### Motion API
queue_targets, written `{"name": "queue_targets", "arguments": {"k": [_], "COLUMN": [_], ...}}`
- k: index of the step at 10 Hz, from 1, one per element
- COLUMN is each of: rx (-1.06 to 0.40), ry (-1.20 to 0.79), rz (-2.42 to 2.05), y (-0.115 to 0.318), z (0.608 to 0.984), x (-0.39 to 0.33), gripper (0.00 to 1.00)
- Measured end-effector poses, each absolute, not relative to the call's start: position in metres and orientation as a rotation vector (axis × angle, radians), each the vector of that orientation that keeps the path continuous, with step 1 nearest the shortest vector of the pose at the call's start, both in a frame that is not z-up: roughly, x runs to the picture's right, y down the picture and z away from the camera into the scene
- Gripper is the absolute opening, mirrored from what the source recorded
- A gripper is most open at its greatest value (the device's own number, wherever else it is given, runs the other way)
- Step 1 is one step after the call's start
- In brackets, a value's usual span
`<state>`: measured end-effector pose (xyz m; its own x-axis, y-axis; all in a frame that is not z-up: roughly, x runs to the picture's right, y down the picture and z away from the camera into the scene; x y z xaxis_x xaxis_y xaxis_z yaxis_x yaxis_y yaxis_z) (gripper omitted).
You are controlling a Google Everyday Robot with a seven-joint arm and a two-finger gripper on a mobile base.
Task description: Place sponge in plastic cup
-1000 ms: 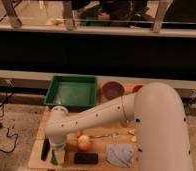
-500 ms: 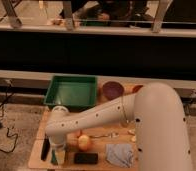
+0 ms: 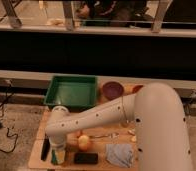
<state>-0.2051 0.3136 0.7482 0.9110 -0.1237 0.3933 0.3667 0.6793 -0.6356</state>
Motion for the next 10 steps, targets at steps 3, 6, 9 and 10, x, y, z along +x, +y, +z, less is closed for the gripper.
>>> {"name": "queue_targets", "arguments": {"k": [3,6,9,10], "rx": [-0.763,-0.715,-0.660,-0.645], "ry": [-0.355,-0.386,-0.410,-0.412], "rz": [-0.283,-0.276,-0.264,-0.259], "y": [0.310,0.294,0.273,0.266], "z": [0.742,0.721,0.700,0.694], "x": [-0.207,-0.210,-0.208,-0.207], "gripper": [0.32,0.14,0.14,0.14]}}
